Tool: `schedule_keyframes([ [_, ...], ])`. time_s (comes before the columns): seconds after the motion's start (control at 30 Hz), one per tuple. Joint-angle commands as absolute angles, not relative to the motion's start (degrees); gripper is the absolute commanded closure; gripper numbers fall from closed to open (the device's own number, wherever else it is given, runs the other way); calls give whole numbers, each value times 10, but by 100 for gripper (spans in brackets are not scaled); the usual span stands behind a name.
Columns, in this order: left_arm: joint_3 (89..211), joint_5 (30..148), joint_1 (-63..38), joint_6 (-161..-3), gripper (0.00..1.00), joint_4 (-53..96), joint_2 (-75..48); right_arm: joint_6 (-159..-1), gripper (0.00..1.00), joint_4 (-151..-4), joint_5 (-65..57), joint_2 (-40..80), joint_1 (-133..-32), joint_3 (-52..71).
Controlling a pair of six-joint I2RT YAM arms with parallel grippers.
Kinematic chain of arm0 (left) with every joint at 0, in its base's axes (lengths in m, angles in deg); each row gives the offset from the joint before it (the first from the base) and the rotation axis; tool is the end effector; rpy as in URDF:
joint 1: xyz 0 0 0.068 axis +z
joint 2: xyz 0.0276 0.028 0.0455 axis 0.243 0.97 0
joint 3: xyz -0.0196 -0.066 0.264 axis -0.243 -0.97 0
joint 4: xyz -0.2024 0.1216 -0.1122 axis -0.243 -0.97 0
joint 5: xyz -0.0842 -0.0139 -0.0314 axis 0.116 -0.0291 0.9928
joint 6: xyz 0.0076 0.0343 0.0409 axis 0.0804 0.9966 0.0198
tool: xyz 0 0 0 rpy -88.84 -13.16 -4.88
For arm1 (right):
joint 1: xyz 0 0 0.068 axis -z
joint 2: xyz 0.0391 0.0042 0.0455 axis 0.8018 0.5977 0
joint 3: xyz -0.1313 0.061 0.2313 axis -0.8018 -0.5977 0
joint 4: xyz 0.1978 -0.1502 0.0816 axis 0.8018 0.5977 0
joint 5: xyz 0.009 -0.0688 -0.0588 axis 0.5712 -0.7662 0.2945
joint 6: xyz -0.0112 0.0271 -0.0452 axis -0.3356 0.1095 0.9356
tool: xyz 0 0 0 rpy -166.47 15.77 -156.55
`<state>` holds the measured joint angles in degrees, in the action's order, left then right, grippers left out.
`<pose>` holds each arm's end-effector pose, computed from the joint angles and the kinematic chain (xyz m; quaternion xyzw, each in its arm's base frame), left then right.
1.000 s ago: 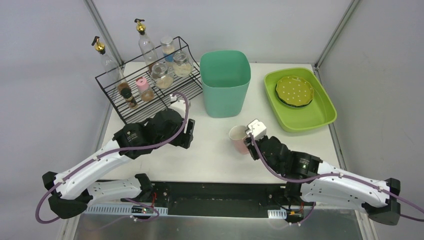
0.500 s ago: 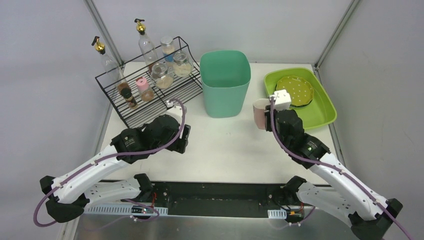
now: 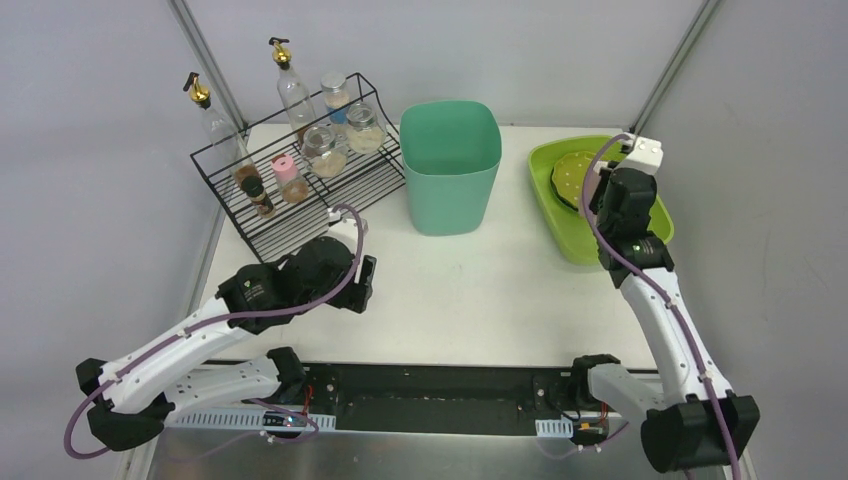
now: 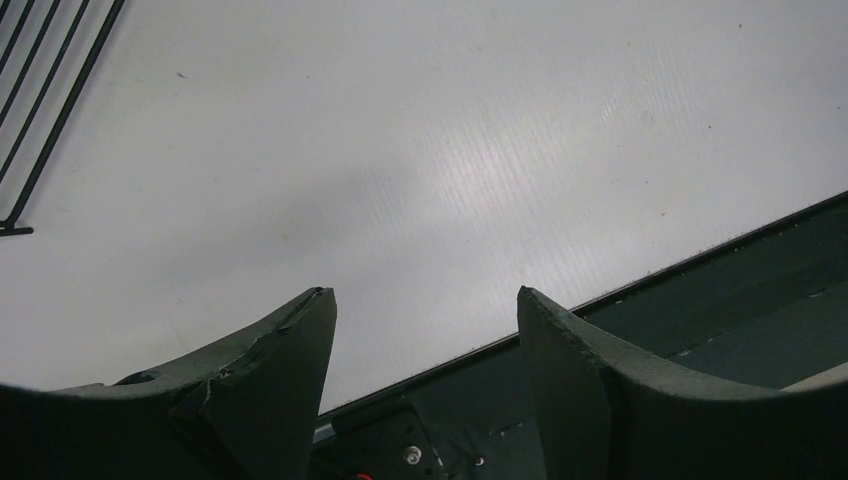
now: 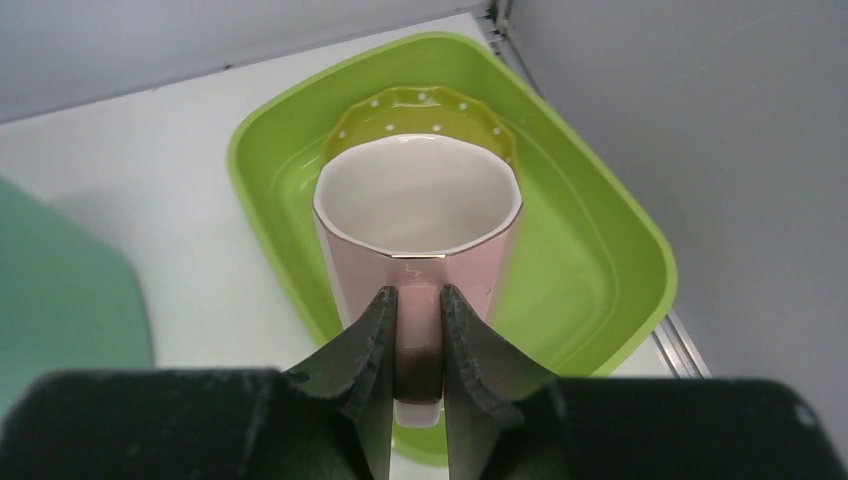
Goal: Clear the kitchen counter
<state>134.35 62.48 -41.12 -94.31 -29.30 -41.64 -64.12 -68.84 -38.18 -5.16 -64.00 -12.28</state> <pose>0.0992 -0.1234 0.3354 0.1754 0.8809 -0.1566 0.4107 0.2222 0.0258 0.3634 0.0146 0.7658 -0.1672 0.6208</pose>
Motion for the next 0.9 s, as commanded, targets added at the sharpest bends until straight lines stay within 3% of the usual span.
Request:
schedule_keyframes([
  [0.0,1335,638,-415,-960,31,-296,-431,-674,100,-829,-379,-20,-571,-97],
  [0.27,1329,647,-415,-961,31,-295,-433,-703,100,-904,-376,45,-475,-126],
  [0.87,1326,647,-415,-961,31,-296,-444,-671,100,-1099,-461,118,-454,-288],
])
